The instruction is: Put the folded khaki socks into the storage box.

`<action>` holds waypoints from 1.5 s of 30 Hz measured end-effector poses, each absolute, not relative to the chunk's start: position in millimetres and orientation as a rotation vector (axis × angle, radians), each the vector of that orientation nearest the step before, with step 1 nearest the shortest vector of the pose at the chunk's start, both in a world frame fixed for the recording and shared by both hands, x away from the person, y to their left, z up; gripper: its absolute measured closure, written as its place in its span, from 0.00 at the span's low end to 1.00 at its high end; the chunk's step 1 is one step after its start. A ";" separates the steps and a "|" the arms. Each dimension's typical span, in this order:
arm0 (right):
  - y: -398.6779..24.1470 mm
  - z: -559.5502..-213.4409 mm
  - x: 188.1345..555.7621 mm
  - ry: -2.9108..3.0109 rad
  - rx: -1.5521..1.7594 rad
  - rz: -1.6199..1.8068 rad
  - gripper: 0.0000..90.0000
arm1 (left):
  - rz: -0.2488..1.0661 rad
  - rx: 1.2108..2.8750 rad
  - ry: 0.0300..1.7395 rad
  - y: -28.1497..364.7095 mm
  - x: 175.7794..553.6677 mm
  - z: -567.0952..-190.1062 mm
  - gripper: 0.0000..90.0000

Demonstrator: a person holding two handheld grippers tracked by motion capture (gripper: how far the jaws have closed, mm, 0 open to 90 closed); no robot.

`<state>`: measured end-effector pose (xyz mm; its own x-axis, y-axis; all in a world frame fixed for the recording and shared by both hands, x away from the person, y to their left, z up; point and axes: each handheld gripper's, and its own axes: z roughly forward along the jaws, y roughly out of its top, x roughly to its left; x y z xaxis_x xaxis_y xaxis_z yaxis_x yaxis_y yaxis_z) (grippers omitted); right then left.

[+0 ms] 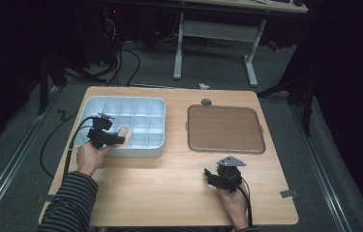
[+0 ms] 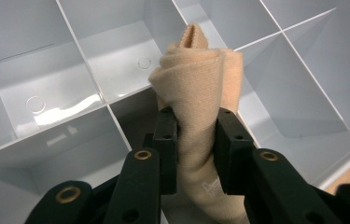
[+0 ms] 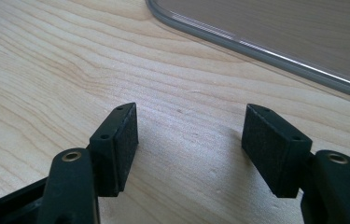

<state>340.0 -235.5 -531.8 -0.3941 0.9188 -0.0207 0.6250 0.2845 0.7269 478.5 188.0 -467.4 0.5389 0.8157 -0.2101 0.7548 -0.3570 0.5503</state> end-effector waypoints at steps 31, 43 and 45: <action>-235.5 -531.8 340.0 2.120 1.384 0.897 0.40 | 0.222 2.030 1.306 190.3 481.5 -461.5 0.81; -235.5 -531.8 340.0 2.120 1.384 0.896 0.40 | 0.209 2.155 1.345 184.6 486.9 -474.2 0.93; -235.4 -531.8 340.0 2.119 1.384 0.896 0.40 | 0.196 2.158 1.351 184.6 487.6 -474.3 0.93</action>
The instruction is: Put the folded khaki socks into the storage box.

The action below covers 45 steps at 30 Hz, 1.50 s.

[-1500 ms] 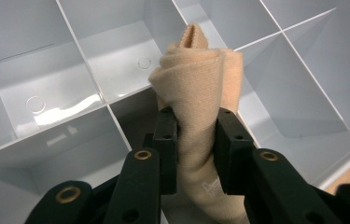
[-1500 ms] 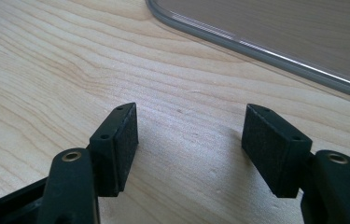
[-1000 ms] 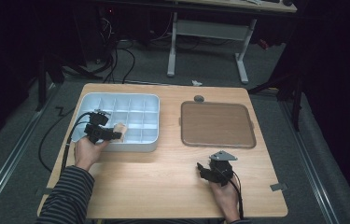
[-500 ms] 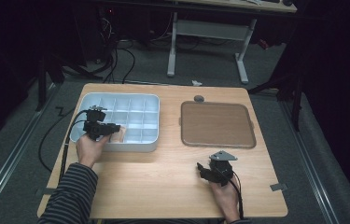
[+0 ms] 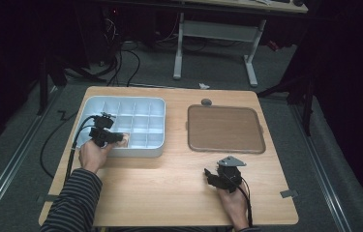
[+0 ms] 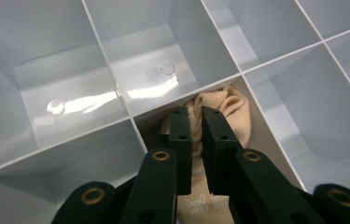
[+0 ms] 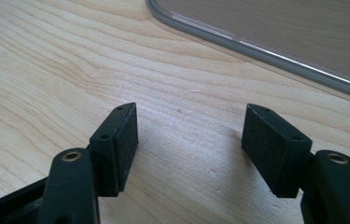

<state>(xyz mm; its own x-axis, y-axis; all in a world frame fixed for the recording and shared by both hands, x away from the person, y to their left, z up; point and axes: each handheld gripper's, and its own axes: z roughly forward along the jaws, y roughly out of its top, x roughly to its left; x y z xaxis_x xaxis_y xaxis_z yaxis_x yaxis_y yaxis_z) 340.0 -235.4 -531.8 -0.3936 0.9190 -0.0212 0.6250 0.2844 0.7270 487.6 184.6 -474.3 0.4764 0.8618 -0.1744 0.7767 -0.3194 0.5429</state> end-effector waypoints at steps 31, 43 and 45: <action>-235.4 -531.8 339.9 2.121 1.383 0.897 0.40 | 0.246 2.112 1.296 185.5 476.5 -463.4 0.63; -235.4 -531.8 339.9 2.121 1.383 0.897 0.40 | 0.292 2.056 1.252 189.9 464.1 -447.3 0.56; -235.4 -531.8 339.9 2.121 1.383 0.897 0.40 | 0.299 2.043 1.254 191.0 461.6 -445.5 0.54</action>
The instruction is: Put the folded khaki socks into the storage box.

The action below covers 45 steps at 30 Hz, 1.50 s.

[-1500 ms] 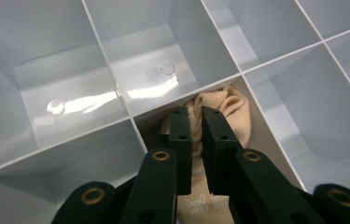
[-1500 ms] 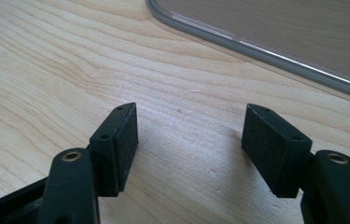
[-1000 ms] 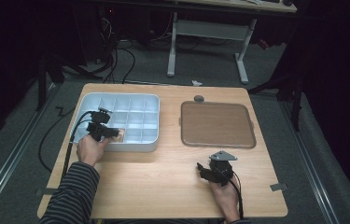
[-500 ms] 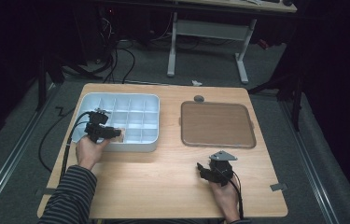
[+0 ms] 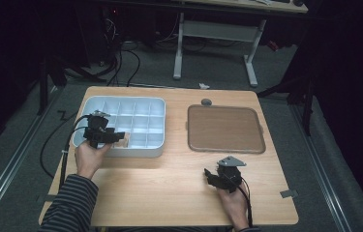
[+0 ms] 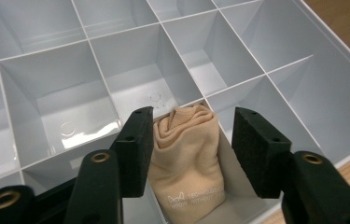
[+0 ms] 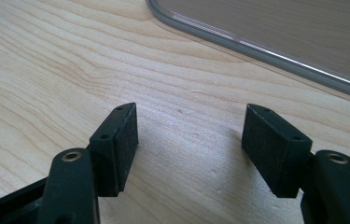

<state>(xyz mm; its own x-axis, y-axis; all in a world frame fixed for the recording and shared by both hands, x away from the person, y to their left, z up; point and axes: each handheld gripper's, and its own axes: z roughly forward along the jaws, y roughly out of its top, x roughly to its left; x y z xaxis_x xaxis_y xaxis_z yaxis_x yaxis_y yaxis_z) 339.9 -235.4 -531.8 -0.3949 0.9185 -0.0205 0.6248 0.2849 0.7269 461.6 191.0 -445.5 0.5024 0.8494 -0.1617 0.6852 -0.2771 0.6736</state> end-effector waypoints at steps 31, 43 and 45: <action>-235.5 -531.8 340.0 2.121 1.383 0.898 0.40 | 0.302 1.958 1.171 197.9 420.1 -433.2 0.53; -235.5 -531.8 340.0 2.121 1.382 0.898 0.40 | 0.320 1.919 1.126 194.5 399.3 -428.2 0.52; -235.4 -531.9 340.0 2.121 1.382 0.899 0.40 | 0.317 1.906 1.126 195.2 396.0 -429.9 0.52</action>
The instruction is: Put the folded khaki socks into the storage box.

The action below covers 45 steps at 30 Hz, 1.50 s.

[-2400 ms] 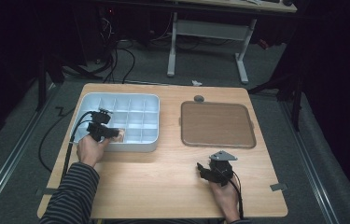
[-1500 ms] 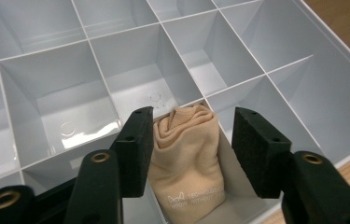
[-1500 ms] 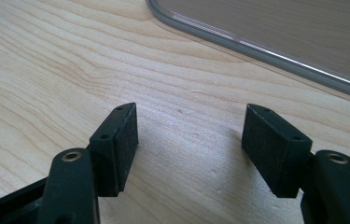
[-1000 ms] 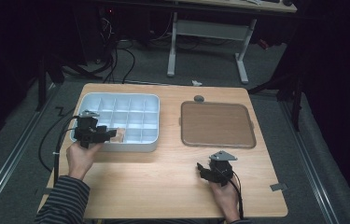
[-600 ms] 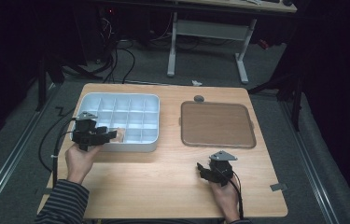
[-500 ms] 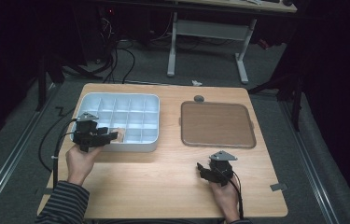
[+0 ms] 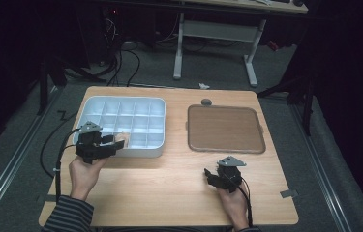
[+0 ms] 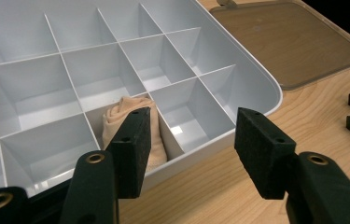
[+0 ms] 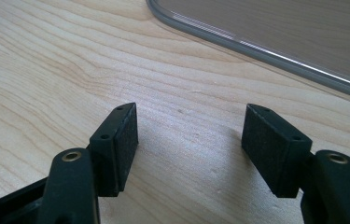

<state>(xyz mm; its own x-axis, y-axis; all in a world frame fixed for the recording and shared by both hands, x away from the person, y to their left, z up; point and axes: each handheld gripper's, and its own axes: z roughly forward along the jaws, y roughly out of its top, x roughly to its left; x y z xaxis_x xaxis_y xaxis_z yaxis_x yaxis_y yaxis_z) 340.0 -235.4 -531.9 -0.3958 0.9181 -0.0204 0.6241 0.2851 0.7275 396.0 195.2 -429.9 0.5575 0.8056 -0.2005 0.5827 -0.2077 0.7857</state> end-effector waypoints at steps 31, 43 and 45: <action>-234.7 -531.8 339.7 2.124 1.384 0.901 0.40 | 0.286 1.882 1.065 173.9 369.4 -464.8 0.50; -234.5 -531.9 339.8 2.124 1.382 0.901 0.40 | 0.266 1.888 1.055 160.8 363.6 -479.1 0.50; -234.4 -531.8 339.8 2.124 1.382 0.901 0.40 | 0.255 1.895 1.063 160.1 364.9 -481.6 0.50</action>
<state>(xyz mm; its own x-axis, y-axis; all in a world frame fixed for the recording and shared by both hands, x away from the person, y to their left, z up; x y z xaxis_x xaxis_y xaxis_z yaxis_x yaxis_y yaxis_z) 339.8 -234.4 -531.8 -0.3977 0.9173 -0.0181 0.6248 0.2852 0.7269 364.9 160.1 -481.6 0.6061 0.7592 -0.2371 0.5690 -0.2056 0.7962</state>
